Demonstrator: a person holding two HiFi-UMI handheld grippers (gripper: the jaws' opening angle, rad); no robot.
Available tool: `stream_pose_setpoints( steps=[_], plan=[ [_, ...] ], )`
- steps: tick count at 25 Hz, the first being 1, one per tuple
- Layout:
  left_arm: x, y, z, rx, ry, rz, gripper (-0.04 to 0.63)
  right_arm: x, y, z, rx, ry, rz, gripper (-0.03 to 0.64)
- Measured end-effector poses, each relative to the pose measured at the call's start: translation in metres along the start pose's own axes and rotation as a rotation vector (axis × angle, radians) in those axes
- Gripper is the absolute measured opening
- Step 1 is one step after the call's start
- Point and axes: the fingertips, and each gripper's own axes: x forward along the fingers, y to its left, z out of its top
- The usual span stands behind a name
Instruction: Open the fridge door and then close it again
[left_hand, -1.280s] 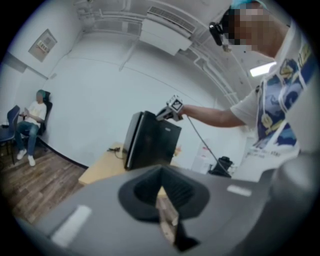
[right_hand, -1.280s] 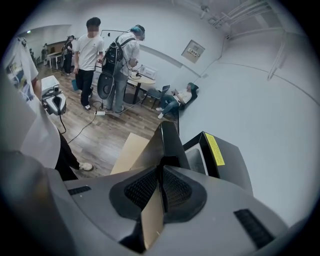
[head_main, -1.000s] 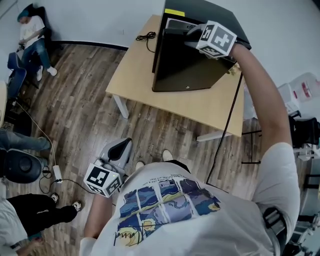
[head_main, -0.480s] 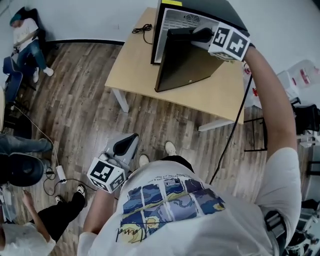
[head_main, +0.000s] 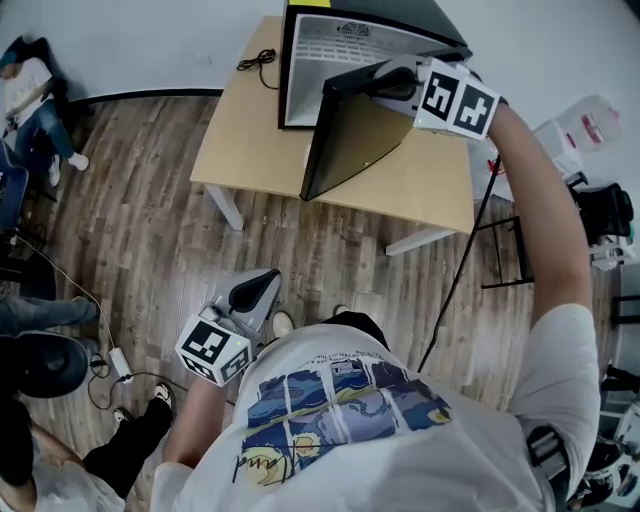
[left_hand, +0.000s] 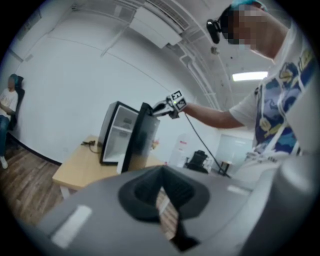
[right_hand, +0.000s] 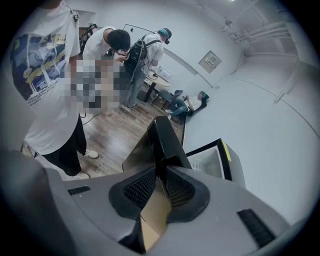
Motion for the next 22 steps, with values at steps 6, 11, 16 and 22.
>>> stream_pose_setpoints(
  steps=[6, 11, 16, 22],
  plan=[
    [0.022, -0.009, 0.012, 0.008, -0.018, 0.018, 0.008, -0.013, 0.019, -0.005, -0.058, -0.029, 0.03, 0.04],
    [0.047, -0.03, 0.019, 0.014, -0.023, 0.029, 0.009, -0.03, 0.032, -0.013, -0.14, -0.042, 0.043, 0.04],
    [0.065, -0.054, 0.018, 0.021, -0.023, 0.06, 0.008, -0.046, 0.054, -0.023, -0.223, -0.06, 0.052, 0.04],
    [0.081, -0.083, 0.011, 0.025, -0.015, 0.097, 0.008, -0.062, 0.075, -0.035, -0.283, -0.096, 0.072, 0.04]
  ],
)
